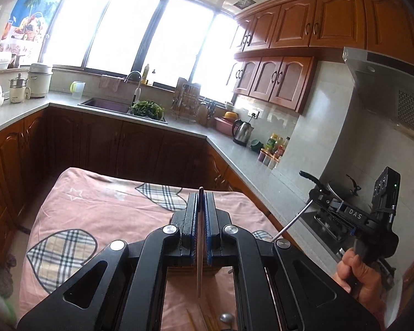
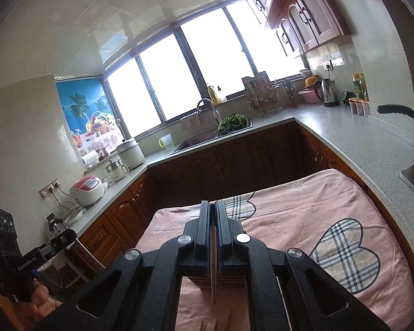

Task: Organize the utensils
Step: 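Carry the chopsticks in both tools over the wooden holder and lower them in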

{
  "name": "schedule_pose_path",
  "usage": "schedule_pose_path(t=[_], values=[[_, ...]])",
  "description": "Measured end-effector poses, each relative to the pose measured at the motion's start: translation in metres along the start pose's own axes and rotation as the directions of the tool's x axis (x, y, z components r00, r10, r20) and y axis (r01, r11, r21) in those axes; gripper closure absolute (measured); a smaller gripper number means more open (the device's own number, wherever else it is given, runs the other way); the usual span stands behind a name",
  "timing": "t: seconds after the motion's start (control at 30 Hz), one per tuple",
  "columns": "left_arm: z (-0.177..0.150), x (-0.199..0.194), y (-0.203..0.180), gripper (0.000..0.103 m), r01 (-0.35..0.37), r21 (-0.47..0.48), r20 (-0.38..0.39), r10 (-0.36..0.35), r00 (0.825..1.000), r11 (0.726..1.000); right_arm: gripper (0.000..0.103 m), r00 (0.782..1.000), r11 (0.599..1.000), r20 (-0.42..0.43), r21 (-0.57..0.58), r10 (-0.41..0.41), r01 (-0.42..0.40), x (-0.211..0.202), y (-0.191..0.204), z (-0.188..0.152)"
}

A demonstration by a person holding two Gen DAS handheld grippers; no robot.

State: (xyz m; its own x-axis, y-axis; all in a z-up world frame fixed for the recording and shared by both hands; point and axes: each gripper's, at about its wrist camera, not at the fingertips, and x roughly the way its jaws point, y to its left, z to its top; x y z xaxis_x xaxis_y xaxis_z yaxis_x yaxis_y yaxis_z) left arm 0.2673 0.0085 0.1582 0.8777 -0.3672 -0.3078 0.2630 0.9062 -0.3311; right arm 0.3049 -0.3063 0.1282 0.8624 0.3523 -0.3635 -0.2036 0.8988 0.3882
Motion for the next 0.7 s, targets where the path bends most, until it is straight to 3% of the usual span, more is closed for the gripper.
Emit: schedule_pose_path(t=[0.3, 0.7], values=[[0.037, 0.065, 0.019, 0.099, -0.047, -0.051, 0.086, 0.051, 0.995, 0.998, 0.099, 0.997, 0.999, 0.072, 0.001, -0.040, 0.040, 0.049, -0.013, 0.035], [-0.019, 0.148, 0.052, 0.100, -0.130, -0.133, 0.021, 0.134, 0.991, 0.983, 0.099, 0.998, 0.994, -0.024, 0.085, -0.062, 0.064, 0.129, -0.052, -0.020]])
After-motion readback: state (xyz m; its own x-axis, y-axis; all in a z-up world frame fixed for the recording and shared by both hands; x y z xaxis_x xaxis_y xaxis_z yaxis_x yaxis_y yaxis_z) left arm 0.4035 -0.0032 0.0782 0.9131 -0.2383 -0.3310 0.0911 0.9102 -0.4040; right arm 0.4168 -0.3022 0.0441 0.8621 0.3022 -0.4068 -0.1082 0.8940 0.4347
